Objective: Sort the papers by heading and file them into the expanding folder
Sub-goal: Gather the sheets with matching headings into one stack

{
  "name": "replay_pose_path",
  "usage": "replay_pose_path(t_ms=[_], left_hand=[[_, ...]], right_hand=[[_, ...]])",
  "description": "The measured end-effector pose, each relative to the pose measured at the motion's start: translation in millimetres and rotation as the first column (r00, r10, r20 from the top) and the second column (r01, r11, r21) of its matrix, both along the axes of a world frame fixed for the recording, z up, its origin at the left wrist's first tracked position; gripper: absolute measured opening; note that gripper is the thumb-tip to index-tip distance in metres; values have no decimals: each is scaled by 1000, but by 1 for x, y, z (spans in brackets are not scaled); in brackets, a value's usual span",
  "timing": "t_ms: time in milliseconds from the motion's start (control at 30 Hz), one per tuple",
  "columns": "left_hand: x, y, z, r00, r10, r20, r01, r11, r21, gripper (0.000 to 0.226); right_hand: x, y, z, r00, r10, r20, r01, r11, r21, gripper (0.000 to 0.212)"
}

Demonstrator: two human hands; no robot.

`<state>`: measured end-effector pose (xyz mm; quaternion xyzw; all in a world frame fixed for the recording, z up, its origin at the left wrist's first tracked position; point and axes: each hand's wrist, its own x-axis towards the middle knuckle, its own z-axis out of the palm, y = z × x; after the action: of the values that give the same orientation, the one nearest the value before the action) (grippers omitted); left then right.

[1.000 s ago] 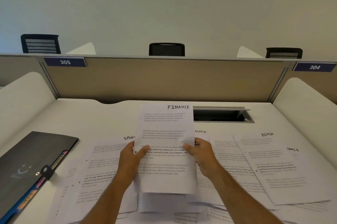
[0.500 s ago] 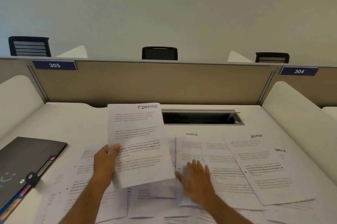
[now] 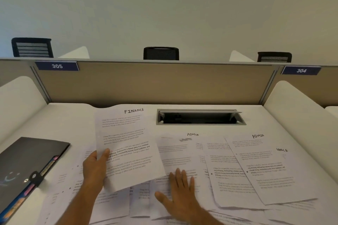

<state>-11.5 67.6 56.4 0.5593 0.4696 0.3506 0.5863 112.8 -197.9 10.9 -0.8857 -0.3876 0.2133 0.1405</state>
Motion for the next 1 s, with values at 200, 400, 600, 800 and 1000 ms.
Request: replay_pose_path(t_ms=[200, 400, 600, 800, 1000], left_hand=[[3, -6, -5, 999, -42, -23, 43, 998, 39, 20], [6, -10, -7, 997, -63, -40, 65, 997, 40, 16], [13, -23, -11, 996, -89, -21, 89, 995, 33, 12], [13, -27, -11, 996, -88, -31, 89, 995, 39, 10], [12, -27, -15, 995, -91, -35, 92, 995, 36, 12]], right_hand=[[25, -15, 13, 979, -182, -91, 200, 948, 247, 99], [61, -54, 11, 881, -446, 159, 467, 873, -137, 104], [38, -36, 4, 961, -275, 7, 275, 961, -10, 97], [37, -38, 8, 959, -284, 26, 277, 949, 149, 89], [34, -46, -2, 974, -172, 149, 186, 979, -83, 95]])
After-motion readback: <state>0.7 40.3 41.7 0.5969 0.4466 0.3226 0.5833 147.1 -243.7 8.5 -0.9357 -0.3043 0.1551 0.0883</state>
